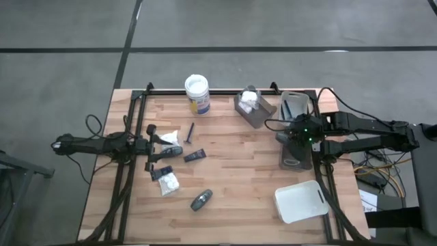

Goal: Pick & Place Travel size toiletries
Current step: Put the middle gray deodorant into the bottom black bin

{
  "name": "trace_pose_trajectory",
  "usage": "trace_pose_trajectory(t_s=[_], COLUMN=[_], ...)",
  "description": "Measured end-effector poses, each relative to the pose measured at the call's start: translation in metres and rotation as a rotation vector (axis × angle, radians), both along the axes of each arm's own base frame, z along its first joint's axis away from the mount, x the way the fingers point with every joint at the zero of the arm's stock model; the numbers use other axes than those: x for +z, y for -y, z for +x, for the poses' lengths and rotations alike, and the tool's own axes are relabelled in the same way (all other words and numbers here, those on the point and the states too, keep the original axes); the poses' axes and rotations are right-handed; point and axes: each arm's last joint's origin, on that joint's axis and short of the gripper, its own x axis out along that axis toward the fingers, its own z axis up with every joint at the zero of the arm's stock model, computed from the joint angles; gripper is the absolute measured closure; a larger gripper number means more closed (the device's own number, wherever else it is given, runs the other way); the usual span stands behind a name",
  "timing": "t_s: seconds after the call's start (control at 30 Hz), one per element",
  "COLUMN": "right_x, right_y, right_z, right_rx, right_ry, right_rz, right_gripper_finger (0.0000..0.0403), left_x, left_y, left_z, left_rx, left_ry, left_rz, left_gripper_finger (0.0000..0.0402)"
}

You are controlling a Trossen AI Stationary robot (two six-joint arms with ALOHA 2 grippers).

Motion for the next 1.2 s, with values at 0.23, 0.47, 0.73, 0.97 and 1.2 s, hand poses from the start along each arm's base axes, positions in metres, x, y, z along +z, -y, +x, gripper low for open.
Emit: trace_pose_trajectory(t_s=[0.23,0.47,0.73,0.97,1.2], right_x=[-0.004,-0.006,-0.012,-0.018,-0.033], right_y=[0.001,0.001,0.001,0.001,0.002], right_z=[-0.007,-0.011,-0.015,-0.011,-0.004], right_rx=[-0.213,-0.394,-0.536,-0.590,-0.595], right_ry=[-0.076,-0.099,-0.146,-0.185,-0.271], right_rz=[0.031,0.080,0.128,0.140,0.126], right_gripper_finger=[0.0197,0.0204,0.0196,0.0200,0.0191], left_x=[0.000,0.000,0.000,0.000,0.000], left_y=[0.000,0.000,0.000,0.000,0.000], left_z=[0.000,0.000,0.000,0.000,0.000], left_rx=[0.002,0.002,0.002,0.002,0.002], left_ry=[0.000,0.000,0.000,0.000,0.000], left_rz=[0.000,0.000,0.000,0.000,0.000], left_gripper_finger=[0.0209,0.0209,0.0209,0.0209,0.0209])
